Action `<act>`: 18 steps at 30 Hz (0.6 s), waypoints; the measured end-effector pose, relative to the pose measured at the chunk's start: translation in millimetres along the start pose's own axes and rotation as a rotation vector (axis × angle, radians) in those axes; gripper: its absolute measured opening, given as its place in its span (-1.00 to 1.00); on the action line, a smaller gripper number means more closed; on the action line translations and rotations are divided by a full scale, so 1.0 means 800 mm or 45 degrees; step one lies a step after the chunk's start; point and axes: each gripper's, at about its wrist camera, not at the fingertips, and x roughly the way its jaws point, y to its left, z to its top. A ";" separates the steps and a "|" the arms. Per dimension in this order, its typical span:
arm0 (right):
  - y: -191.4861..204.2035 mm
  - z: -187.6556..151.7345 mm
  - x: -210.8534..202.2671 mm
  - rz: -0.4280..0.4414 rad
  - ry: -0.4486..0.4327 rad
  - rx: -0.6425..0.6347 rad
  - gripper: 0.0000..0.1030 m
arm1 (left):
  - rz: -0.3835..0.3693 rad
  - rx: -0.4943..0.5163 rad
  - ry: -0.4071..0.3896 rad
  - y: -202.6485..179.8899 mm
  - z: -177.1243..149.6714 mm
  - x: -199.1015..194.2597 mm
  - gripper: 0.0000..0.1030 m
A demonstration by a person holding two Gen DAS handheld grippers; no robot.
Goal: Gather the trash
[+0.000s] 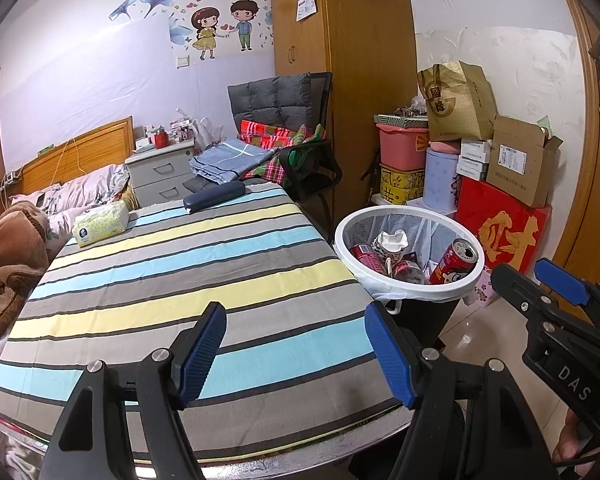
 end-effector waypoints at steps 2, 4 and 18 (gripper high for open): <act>0.001 0.000 -0.001 -0.003 0.000 -0.002 0.24 | 0.002 0.000 0.002 -0.001 0.000 0.000 0.39; 0.000 0.000 0.000 -0.001 0.002 -0.001 0.24 | 0.001 -0.002 0.002 0.001 0.000 0.000 0.39; 0.000 0.000 0.000 0.000 0.000 0.000 0.24 | 0.001 0.002 0.010 0.002 -0.001 0.001 0.39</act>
